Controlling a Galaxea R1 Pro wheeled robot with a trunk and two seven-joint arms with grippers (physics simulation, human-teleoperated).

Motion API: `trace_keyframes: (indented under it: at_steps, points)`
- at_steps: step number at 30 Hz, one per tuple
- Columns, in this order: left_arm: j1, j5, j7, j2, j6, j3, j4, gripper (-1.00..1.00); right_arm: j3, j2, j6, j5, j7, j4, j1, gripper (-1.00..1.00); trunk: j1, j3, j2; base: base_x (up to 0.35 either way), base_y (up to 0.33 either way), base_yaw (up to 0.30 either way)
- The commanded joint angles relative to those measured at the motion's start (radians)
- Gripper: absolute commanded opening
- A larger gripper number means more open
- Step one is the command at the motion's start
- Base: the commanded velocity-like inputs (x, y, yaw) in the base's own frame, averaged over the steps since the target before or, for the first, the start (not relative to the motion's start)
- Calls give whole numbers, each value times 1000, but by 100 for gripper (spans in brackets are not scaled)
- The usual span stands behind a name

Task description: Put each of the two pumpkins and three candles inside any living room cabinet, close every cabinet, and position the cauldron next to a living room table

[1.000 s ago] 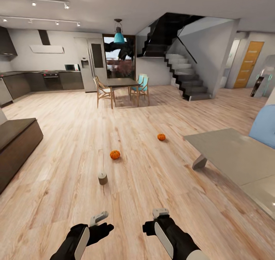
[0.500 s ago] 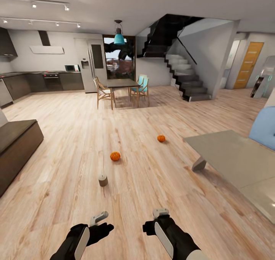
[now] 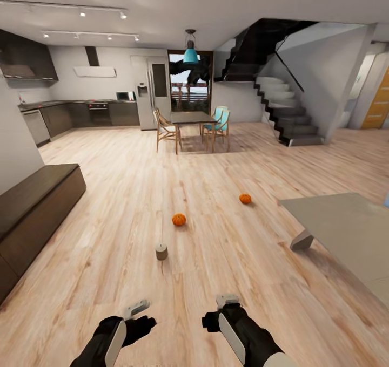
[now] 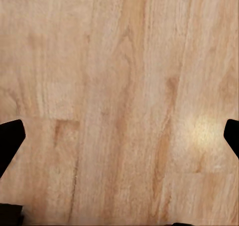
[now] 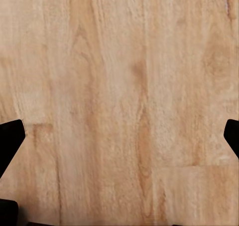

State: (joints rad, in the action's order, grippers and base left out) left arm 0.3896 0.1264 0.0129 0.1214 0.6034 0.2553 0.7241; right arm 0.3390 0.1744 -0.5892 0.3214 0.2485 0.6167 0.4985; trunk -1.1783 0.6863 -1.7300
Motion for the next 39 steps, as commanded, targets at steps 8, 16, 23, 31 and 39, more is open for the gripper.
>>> trace_keyframes:
  at_steps: [8,16,23,31,39]
  points:
    - [0,1,140,-22,0,29,-6,100,-7,0,2,-3,0,-1,0,100,0,0,0,0,0,291]
    - [0,1,140,-49,-12,33,-49,100,-8,0,17,-7,0,-4,0,100,0,0,0,0,0,129]
    - [0,3,126,-128,-166,37,-267,100,-18,0,23,-1,0,-16,-2,100,0,0,0,0,0,4]
    - [-2,-3,125,-129,-249,33,-341,100,-35,0,112,-2,0,-21,-67,100,0,0,0,17,0,0]
    - [-2,-6,125,-133,-294,32,-398,100,-38,0,161,-6,-8,-21,-84,100,0,1,0,250,0,2]
